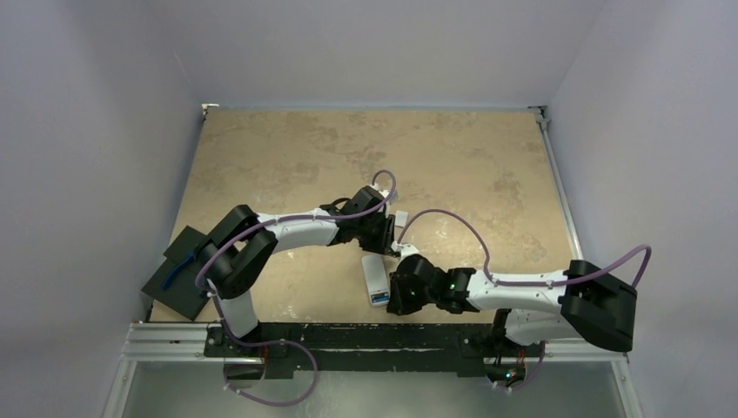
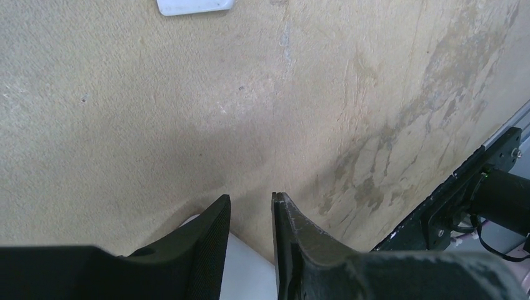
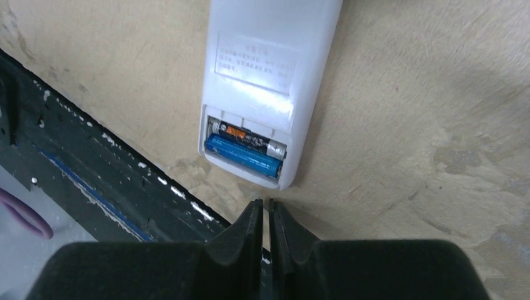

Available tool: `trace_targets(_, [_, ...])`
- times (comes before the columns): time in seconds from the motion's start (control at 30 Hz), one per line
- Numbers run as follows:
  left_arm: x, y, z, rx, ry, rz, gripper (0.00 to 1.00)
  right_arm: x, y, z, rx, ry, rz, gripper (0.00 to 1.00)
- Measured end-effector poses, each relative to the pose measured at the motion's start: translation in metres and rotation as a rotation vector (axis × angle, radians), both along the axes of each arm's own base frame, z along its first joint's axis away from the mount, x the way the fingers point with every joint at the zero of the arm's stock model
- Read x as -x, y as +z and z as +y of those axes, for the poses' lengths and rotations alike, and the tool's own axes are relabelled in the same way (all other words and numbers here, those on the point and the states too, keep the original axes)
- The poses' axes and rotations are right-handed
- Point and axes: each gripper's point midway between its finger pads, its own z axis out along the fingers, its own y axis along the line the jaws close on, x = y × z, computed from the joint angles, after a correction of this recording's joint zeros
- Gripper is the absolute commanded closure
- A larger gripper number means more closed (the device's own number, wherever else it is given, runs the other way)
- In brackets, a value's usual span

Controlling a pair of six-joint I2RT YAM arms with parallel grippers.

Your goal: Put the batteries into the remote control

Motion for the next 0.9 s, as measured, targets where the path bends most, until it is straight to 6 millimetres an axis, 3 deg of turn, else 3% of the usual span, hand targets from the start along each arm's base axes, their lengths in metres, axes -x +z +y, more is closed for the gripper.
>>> trace_targets(0.63, [0.004, -0.014, 0.025, -0.093, 0.040, -0.007, 0.71, -0.024, 0.006, -0.009, 0.103, -0.088, -0.084, 0.80])
trace_targets(0.9, [0.006, -0.011, 0.038, -0.131, 0.055, -0.029, 0.71, -0.031, 0.017, -0.013, 0.149, -0.096, -0.115, 0.69])
